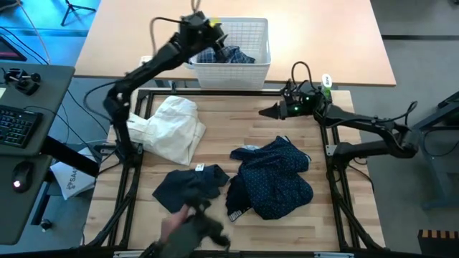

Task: Fold laundry
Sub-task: Fold the navy blue polo shirt

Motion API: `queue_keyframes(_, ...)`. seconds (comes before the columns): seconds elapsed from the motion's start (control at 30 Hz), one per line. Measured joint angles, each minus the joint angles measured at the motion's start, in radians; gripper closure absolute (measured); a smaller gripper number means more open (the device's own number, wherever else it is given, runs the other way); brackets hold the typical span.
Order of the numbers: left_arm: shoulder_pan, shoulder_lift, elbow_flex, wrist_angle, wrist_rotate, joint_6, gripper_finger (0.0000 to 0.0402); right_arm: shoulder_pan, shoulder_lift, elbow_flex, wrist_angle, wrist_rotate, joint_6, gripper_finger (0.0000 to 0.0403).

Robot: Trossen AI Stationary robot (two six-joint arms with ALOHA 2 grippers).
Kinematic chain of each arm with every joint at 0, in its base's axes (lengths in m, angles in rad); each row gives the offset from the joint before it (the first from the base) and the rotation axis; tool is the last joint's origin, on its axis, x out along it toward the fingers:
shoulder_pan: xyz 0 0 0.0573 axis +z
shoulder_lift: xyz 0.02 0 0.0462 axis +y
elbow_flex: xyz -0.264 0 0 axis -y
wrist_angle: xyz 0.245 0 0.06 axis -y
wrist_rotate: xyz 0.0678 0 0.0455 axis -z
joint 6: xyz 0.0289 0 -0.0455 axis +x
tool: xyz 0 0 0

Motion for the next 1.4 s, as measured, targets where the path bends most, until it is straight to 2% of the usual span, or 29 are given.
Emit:
queue_keyframes(0.13,-0.029,-0.12,-0.001,-0.143,0.114,-0.194,0.0208,-0.031,-0.032,0.002,-0.012,0.009,-0.011,0.0173)
queue_keyframes(0.2,-0.041,-0.173,-0.001,-0.205,0.157,-0.27,0.0208,-0.035,-0.046,0.037,-0.107,0.016,-0.062,0.0178)
queue_keyframes(0.27,-0.05,-0.216,-0.001,-0.274,0.186,-0.323,0.0208,-0.029,-0.051,0.103,-0.289,0.041,-0.163,0.0187)
queue_keyframes(0.4,-0.071,-0.261,-0.001,-0.415,0.195,-0.369,0.0208,-0.004,-0.036,0.269,-0.715,0.18,-0.428,0.021)
queue_keyframes(0.47,-0.083,-0.268,-0.002,-0.482,0.195,-0.379,0.0208,0.011,-0.028,0.336,-0.859,0.239,-0.533,0.022)
queue_keyframes(0.53,-0.093,-0.271,-0.002,-0.556,0.195,-0.389,0.0208,0.014,-0.027,0.377,-0.943,0.242,-0.618,0.0228)
queue_keyframes(0.7,-0.13,-0.27,-0.016,-0.702,0.191,-0.423,0.0208,0.022,-0.027,0.383,-1.001,0.207,-0.695,0.024)
queue_keyframes(0.87,-0.213,-0.269,-0.025,-0.772,0.192,-0.503,0.0208,0.044,-0.027,0.278,-1.004,0.179,-0.738,0.0242)
queue_keyframes(1.1,-0.37,-0.268,-0.025,-0.754,0.132,-0.599,0.0208,0.094,-0.026,0.072,-0.988,0.165,-0.741,0.0242)
queue_keyframes(1.4,-0.501,-0.248,-0.025,-0.738,-0.002,-0.789,0.0208,0.264,-0.026,-0.084,-0.946,0.2,-0.732,0.0242)
